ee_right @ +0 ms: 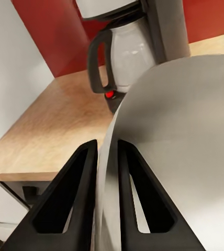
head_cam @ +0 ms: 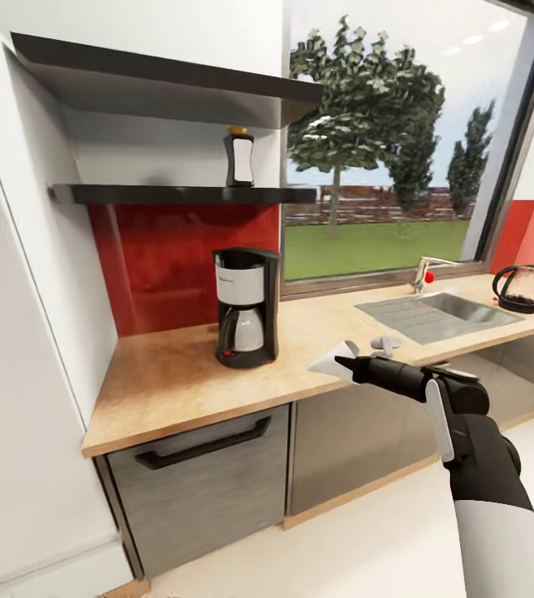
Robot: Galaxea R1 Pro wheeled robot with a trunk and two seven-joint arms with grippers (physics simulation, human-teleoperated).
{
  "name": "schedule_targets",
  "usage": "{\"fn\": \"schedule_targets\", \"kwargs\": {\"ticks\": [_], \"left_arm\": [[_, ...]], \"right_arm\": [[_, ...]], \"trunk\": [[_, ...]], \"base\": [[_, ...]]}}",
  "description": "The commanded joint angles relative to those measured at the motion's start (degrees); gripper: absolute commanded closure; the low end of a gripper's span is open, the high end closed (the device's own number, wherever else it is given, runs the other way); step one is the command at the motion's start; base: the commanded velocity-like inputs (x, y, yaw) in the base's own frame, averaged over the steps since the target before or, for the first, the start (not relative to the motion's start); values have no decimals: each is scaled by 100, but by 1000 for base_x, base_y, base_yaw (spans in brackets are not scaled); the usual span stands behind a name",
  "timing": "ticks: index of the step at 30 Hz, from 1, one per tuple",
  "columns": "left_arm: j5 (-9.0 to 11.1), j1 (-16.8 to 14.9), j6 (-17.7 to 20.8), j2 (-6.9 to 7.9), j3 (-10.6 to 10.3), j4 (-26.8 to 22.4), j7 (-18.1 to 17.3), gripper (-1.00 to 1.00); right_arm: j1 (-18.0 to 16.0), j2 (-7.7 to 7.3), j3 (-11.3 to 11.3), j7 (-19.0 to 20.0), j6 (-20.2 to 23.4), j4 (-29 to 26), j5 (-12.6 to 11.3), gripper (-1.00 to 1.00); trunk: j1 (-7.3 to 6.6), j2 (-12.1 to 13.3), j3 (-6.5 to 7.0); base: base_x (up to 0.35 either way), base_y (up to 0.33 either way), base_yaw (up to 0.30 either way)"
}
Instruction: Set up a coffee station on the kitchen countertop: keep the coffee maker on the countertop, move the bottle of coffee from the kitchen shelf to the counter next to the coffee maker, place a paper coffee filter on top of the coffee maker, put the saucer next to the coffee maker with the coffee cup on the saucer, and place the electric kettle next to the coffee maker.
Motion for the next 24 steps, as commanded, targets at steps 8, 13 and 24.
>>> {"fn": "schedule_targets", "kwargs": {"ticks": [8, 13, 24], "left_arm": [[-3, 1, -8, 0, 4, -6, -3, -100], [-3, 1, -8, 0, 4, -6, -4, -100], [-9, 1, -8, 0, 4, -5, -4, -100]], "right_arm": [[-4, 0, 0, 9, 46, -4, -25, 100], [-4, 0, 0, 9, 46, -4, -25, 100], [-4, 0, -8, 9, 53, -4, -33, 100]], "trunk": [[1, -5, -6], [1, -5, -6], [1, -5, -6]], "base": [[-1, 2, 265], [1, 9, 268], [21, 238, 68]]}}
